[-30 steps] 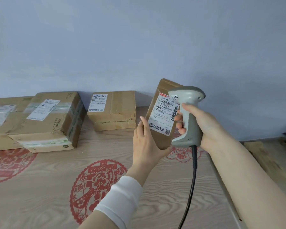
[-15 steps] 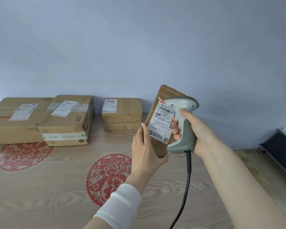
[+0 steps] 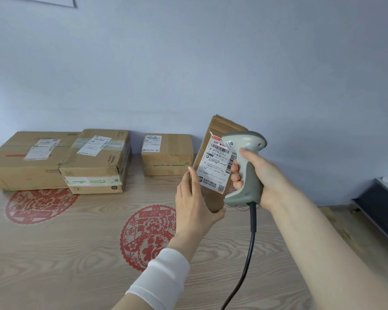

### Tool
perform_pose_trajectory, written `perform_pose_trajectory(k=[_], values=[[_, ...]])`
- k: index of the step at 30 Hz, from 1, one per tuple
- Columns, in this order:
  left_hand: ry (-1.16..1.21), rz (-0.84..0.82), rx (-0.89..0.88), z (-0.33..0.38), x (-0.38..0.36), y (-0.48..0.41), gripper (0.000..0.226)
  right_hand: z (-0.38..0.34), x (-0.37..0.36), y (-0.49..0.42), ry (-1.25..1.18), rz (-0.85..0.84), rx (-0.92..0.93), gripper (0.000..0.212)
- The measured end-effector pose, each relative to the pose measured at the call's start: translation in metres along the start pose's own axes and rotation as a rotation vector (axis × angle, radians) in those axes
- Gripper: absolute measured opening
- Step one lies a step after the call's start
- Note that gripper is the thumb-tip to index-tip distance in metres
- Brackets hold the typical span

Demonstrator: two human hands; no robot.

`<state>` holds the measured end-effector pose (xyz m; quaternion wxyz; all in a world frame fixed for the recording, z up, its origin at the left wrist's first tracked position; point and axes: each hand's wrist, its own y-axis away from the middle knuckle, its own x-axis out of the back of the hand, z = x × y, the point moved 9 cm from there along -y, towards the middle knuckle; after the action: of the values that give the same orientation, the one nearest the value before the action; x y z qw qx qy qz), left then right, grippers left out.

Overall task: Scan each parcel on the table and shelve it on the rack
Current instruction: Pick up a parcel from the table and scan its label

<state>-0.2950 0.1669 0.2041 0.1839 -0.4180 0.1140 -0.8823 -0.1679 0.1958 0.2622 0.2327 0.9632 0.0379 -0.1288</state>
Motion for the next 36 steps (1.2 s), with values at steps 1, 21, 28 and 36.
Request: perform_pose_trajectory(k=[1, 21, 28, 36], values=[[-0.003, 0.001, -0.001, 0.001, 0.001, 0.001, 0.127, 0.0, 0.0, 0.001, -0.005, -0.001, -0.001, 0.026], [0.089, 0.18, 0.165, -0.021, 0.1, 0.018, 0.132, 0.011, -0.042, 0.024, 0.194, -0.072, 0.266, 0.014], [0.154, 0.389, 0.388, -0.095, 0.252, 0.053, 0.13, 0.046, -0.193, 0.052, 0.283, -0.268, 0.424, 0.021], [0.253, 0.762, 0.485, -0.165, 0.473, 0.129, 0.129, 0.091, -0.406, 0.162, 0.389, -0.692, 0.492, 0.037]])
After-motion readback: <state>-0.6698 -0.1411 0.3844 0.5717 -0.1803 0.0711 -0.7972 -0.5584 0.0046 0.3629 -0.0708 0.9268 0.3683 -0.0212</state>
